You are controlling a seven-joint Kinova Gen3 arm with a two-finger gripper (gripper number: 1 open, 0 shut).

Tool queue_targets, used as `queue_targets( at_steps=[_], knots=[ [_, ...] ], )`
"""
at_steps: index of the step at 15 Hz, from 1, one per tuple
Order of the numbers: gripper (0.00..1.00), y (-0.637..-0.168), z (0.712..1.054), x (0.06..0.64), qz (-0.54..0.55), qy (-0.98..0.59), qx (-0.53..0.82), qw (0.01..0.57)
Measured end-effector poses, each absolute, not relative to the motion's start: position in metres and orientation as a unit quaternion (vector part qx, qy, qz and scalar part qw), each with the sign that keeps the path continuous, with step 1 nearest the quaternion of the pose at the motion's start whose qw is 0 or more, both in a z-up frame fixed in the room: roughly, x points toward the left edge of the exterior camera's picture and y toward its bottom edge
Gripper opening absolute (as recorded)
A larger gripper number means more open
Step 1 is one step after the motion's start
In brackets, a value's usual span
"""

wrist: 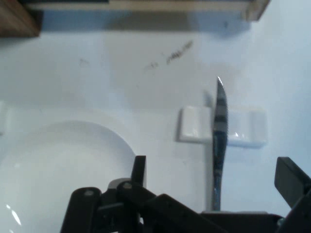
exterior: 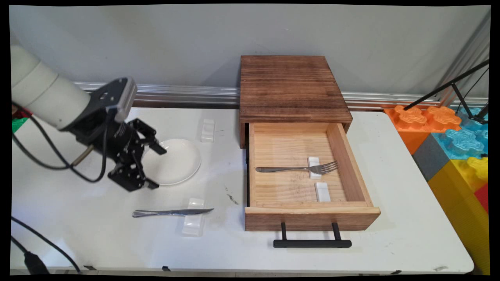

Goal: Pick up the knife from the right of the white plate

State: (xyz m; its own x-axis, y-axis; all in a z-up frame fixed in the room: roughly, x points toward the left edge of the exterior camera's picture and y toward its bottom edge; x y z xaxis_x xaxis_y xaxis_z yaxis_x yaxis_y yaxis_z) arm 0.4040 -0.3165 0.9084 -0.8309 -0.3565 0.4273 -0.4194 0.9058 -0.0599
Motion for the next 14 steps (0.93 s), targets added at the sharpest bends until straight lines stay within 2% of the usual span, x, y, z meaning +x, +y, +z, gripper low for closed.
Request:
queue_targets(
  at_steps=[6, 14],
  knots=[
    [1.0, -0.301, 0.868, 0.399, 0.068, -0.959, 0.206, 0.184],
    [1.0, -0.291, 0.832, 0.393, 0.043, -0.964, 0.212, 0.153]
  ],
)
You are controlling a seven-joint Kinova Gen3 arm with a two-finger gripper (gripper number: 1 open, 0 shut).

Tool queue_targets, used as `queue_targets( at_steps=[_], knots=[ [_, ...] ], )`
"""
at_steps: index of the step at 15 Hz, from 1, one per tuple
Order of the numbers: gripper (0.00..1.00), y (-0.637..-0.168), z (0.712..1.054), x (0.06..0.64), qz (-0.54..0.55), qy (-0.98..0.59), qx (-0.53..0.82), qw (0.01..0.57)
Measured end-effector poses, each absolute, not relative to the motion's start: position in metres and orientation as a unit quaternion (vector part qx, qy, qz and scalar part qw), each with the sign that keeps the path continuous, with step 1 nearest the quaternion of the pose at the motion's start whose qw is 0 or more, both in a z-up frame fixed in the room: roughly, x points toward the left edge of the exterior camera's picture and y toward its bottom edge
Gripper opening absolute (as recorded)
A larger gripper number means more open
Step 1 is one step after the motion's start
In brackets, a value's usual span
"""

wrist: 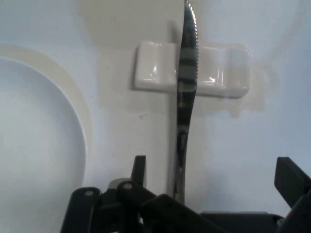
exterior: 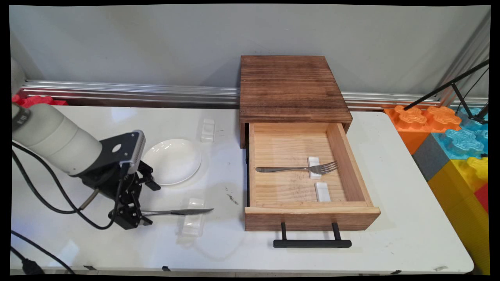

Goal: Pick up the knife from the right of the white plate

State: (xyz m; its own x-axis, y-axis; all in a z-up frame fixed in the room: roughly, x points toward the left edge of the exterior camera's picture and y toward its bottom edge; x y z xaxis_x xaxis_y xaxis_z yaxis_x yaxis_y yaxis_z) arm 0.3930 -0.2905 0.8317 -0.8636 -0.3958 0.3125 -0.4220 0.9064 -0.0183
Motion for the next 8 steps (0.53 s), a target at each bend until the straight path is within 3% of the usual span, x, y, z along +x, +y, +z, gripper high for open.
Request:
queue_targets(
  at_steps=[8],
  knots=[
    [1.0, -0.299, 0.808, 0.389, 0.034, -0.966, 0.212, 0.141]
  ],
)
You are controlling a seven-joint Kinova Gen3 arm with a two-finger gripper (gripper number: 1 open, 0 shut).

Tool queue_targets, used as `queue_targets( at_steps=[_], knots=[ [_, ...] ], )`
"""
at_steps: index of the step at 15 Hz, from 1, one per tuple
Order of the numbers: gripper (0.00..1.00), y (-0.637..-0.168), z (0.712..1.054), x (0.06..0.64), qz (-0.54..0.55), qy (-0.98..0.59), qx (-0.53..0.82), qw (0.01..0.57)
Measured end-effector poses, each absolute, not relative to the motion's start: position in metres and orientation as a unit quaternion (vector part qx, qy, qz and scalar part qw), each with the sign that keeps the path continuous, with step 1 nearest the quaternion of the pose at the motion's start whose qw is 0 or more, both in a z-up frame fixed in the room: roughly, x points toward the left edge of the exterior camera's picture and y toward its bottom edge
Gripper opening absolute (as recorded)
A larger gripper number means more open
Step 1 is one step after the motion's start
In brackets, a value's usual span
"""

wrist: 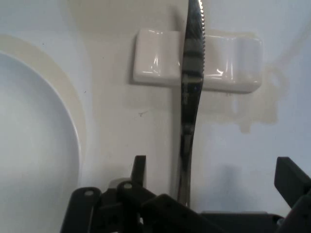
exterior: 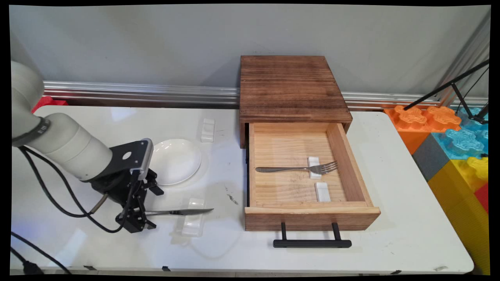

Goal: Pick up the knife from the right of the white plate

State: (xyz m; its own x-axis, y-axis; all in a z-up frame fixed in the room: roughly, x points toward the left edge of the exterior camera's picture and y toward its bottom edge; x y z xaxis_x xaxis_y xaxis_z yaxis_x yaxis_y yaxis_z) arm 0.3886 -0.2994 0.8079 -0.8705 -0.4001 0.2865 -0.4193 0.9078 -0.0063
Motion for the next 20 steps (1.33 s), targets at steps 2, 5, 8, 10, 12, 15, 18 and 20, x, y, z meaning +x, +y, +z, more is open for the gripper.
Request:
queue_targets(
  at_steps=[2, 5, 8, 10, 12, 15, 18, 20],
  knots=[
    [1.0, -0.301, 0.804, 0.389, 0.032, -0.967, 0.211, 0.141],
    [1.0, -0.305, 0.797, 0.389, 0.029, -0.967, 0.21, 0.142],
    [1.0, -0.31, 0.79, 0.39, 0.03, -0.967, 0.209, 0.145],
    [1.0, -0.312, 0.787, 0.39, 0.03, -0.966, 0.209, 0.146],
    [1.0, -0.314, 0.784, 0.39, 0.031, -0.966, 0.21, 0.147],
    [1.0, -0.317, 0.78, 0.39, 0.031, -0.966, 0.21, 0.148],
    [1.0, -0.318, 0.777, 0.39, 0.031, -0.965, 0.211, 0.15],
    [1.0, -0.319, 0.775, 0.39, 0.031, -0.965, 0.212, 0.15]
  ],
)
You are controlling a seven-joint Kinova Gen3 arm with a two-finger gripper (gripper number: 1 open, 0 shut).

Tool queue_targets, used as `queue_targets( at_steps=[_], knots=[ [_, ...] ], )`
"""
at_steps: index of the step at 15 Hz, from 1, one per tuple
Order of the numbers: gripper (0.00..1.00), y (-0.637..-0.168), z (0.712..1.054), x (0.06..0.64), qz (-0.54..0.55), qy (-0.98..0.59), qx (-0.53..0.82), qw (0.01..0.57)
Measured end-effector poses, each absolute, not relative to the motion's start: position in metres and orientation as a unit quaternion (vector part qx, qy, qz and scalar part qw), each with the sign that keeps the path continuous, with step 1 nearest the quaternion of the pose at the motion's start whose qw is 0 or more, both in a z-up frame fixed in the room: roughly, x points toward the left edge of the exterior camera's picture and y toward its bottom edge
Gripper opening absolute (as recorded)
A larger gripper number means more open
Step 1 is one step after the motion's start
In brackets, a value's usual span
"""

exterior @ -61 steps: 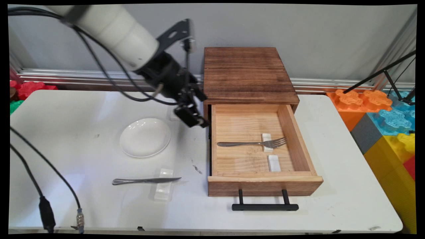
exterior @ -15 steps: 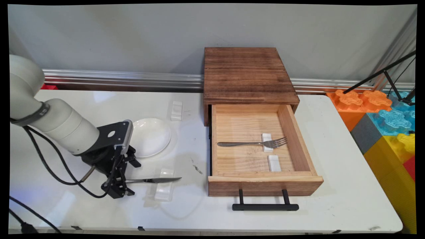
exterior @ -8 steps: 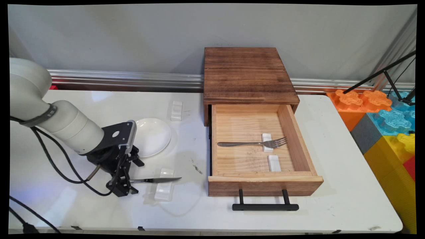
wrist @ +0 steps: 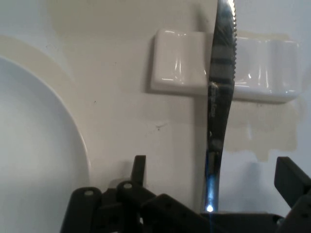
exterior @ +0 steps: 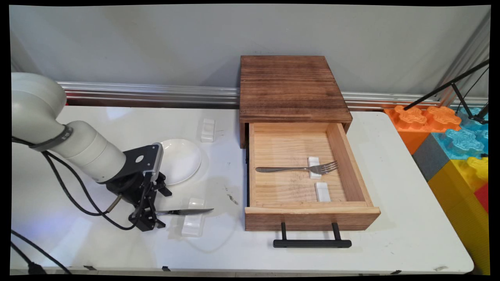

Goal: Pick up the knife from the right of the white plate, then place the picked object into the drawer

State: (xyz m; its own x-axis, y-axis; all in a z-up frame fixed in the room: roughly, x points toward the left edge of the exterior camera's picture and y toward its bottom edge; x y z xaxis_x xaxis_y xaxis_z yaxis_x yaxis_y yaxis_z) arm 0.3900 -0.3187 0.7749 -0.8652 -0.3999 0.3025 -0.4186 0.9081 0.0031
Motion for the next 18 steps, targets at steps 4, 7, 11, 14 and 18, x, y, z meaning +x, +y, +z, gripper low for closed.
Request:
queue_targets(
  at_steps=[4, 7, 11, 14, 18],
  knots=[
    [1.0, -0.3193, 0.7718, 0.3895, 0.031, -0.965, 0.214, 0.152],
    [1.0, -0.3194, 0.7703, 0.3884, 0.031, -0.964, 0.214, 0.153],
    [0.0, -0.3187, 0.7703, 0.3873, 0.029, -0.964, 0.213, 0.157],
    [0.0, -0.317, 0.7709, 0.3889, 0.026, -0.965, 0.21, 0.154],
    [0.0, -0.3154, 0.7713, 0.3926, 0.023, -0.966, 0.208, 0.15]
  ],
)
